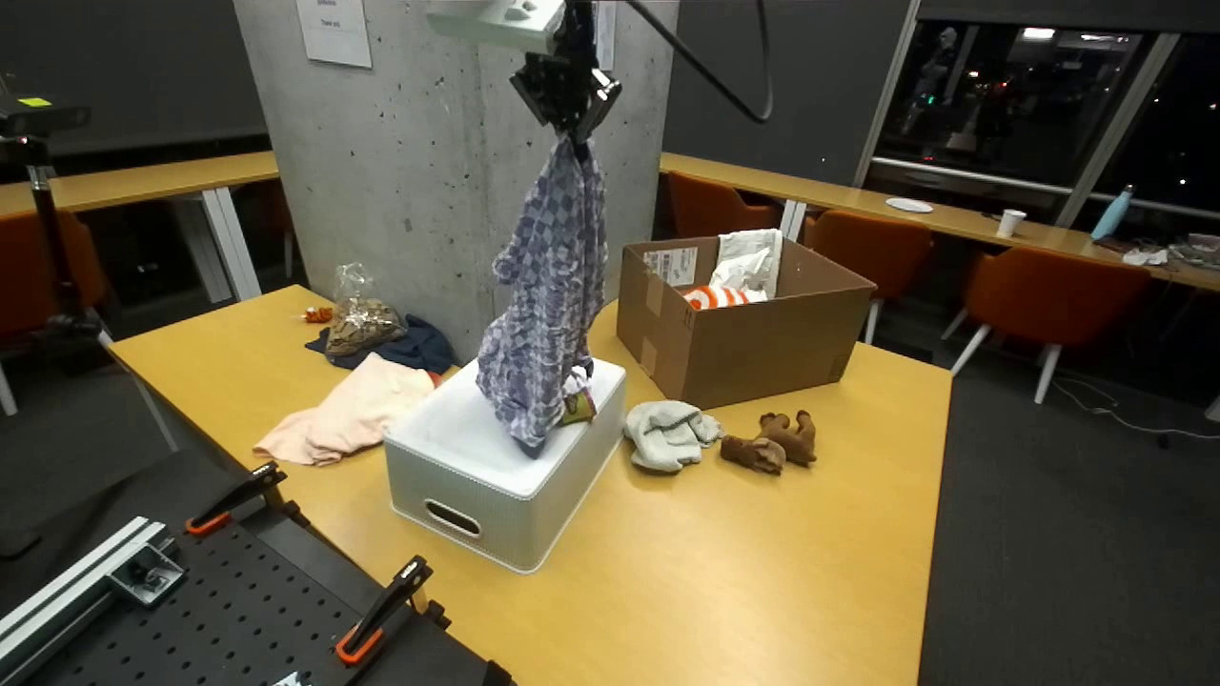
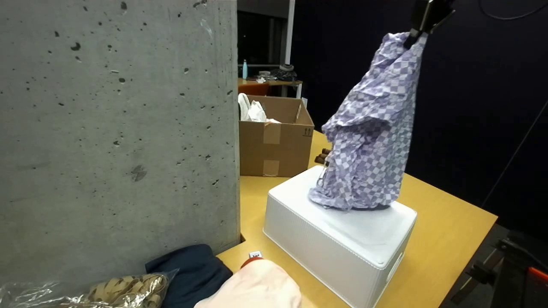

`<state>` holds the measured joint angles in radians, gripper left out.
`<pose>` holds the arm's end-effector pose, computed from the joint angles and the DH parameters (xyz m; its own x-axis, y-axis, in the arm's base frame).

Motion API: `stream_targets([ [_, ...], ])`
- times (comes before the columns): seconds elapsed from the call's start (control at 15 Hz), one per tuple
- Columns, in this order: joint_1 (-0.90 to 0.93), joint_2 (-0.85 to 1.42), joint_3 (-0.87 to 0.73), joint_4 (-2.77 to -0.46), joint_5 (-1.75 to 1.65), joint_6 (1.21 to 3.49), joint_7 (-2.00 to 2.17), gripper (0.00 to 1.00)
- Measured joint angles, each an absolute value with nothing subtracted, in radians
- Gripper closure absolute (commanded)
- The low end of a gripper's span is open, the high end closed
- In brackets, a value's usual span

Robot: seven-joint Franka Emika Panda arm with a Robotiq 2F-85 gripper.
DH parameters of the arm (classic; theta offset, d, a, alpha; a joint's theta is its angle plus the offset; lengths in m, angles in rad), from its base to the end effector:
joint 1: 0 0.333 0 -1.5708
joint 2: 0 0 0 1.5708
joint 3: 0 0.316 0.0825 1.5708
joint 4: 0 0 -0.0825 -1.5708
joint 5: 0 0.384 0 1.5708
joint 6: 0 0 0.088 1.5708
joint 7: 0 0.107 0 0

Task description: Pick up the checked blue shirt and put it on the yellow container on the white bucket, lift up the checked blue shirt with the yellow container and put them on the white bucket, lift up the checked blue shirt with the yellow container and put them on the table

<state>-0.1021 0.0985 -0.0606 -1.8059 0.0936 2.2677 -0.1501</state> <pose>0.6157 -0.0973 0.5230 0.9304 -0.0595 0.3616 -0.0527 -0.9982 -0.0286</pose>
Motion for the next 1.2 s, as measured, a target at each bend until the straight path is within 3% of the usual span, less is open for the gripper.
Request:
stream_targets([
  [0.53,-0.243,0.018,-0.222,-2.003,0.102,2.309,-0.142,0.99],
  [1.2,-0.245,0.177,-0.201,-2.067,0.175,2.516,-0.148,0.99],
])
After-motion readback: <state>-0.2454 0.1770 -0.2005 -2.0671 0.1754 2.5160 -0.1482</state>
